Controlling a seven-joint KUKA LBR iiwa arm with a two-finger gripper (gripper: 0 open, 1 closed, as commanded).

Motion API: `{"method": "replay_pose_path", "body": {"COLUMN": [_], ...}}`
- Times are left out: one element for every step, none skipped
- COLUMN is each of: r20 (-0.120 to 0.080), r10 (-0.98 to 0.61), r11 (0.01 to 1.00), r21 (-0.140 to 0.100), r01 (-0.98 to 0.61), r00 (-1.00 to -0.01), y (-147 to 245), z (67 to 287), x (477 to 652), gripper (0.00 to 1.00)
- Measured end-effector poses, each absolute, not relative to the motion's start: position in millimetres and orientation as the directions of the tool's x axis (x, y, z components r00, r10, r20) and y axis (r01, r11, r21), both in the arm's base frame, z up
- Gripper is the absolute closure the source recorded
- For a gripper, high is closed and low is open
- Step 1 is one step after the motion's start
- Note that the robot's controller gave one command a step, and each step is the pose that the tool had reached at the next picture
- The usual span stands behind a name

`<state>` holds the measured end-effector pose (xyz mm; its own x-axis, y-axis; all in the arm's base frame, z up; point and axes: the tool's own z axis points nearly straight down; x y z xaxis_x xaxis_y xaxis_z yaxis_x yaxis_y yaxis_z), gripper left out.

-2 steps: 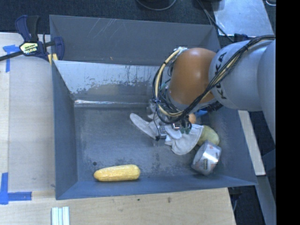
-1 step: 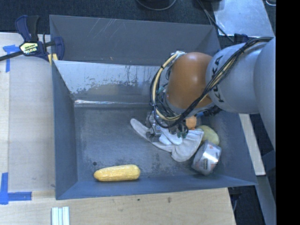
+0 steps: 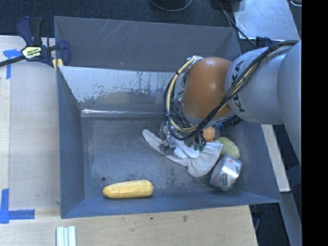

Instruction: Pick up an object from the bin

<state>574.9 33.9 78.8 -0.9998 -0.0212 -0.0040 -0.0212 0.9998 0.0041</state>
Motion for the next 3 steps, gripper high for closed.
{"method": "replay_pose_path", "body": {"r20": [-0.007,-0.007,-0.009], "r10": [0.004,0.004,0.013], "r11": [1.0,1.0,1.0], "r21": [0.004,0.005,0.005], "r01": [0.004,0.004,0.013], "r00": [-1.0,-1.0,-1.0], "y": [20,20,19], "z": [182,182,284], "x": [570.5,570.4,571.1], "gripper": [1.0,1.0,1.0]}}
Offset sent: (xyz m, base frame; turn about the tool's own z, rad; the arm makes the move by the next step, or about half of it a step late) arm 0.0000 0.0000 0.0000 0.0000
